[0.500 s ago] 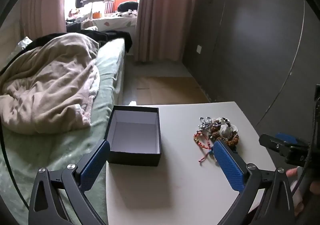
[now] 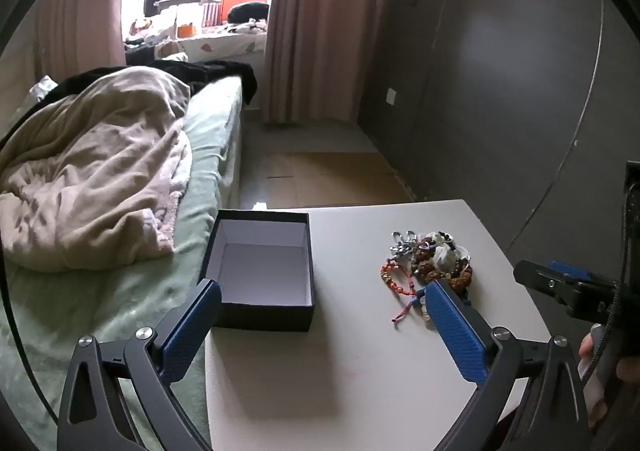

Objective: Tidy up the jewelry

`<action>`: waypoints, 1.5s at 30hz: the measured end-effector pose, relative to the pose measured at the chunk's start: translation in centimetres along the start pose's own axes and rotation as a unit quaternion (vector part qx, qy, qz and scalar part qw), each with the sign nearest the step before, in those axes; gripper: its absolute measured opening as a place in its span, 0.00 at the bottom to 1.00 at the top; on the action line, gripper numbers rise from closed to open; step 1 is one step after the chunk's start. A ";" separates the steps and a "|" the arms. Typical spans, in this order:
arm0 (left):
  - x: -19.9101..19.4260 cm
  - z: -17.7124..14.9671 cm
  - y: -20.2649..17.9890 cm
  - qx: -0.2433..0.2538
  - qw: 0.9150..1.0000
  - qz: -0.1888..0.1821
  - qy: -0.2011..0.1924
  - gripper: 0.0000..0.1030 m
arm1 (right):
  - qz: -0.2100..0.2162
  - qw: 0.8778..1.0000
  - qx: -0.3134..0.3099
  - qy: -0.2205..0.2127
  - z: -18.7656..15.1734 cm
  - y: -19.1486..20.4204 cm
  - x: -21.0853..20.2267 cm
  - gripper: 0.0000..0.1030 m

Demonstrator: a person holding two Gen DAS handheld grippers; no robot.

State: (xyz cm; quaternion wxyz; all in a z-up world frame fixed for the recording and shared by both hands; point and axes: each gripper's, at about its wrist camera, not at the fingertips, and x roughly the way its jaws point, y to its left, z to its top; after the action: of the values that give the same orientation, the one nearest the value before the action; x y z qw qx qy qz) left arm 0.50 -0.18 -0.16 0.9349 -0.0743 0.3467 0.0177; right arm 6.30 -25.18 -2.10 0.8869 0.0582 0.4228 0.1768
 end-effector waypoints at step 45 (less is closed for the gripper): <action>-0.8 0.0 -1.9 0.025 1.000 -0.014 -0.010 0.99 | -0.010 1.000 -0.021 -0.018 0.5 -0.3 -1.0 1.00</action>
State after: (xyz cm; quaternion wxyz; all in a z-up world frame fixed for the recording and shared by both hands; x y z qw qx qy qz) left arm 0.03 -2.08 0.61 0.9399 -0.0554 0.3369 -0.0033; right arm 6.17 -25.79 -1.18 0.8972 0.0383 0.4032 0.1759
